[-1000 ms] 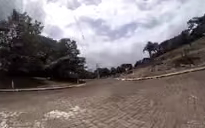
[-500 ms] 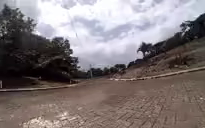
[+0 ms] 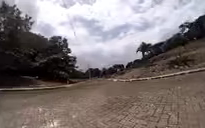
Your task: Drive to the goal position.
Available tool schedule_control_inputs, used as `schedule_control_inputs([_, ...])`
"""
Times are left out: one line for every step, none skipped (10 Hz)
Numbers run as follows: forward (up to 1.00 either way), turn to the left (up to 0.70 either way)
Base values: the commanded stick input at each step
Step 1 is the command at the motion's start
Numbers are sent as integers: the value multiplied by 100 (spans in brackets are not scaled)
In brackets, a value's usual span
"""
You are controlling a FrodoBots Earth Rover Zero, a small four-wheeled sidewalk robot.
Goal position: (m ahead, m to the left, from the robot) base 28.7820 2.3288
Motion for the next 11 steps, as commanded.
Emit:
schedule_control_inputs([70,27])
schedule_control_inputs([70,14])
schedule_control_inputs([70,0])
schedule_control_inputs([70,0])
schedule_control_inputs([70,0])
schedule_control_inputs([70,0])
schedule_control_inputs([70,0])
schedule_control_inputs([70,0])
schedule_control_inputs([70,0])
schedule_control_inputs([70,-1])
schedule_control_inputs([70,-14])
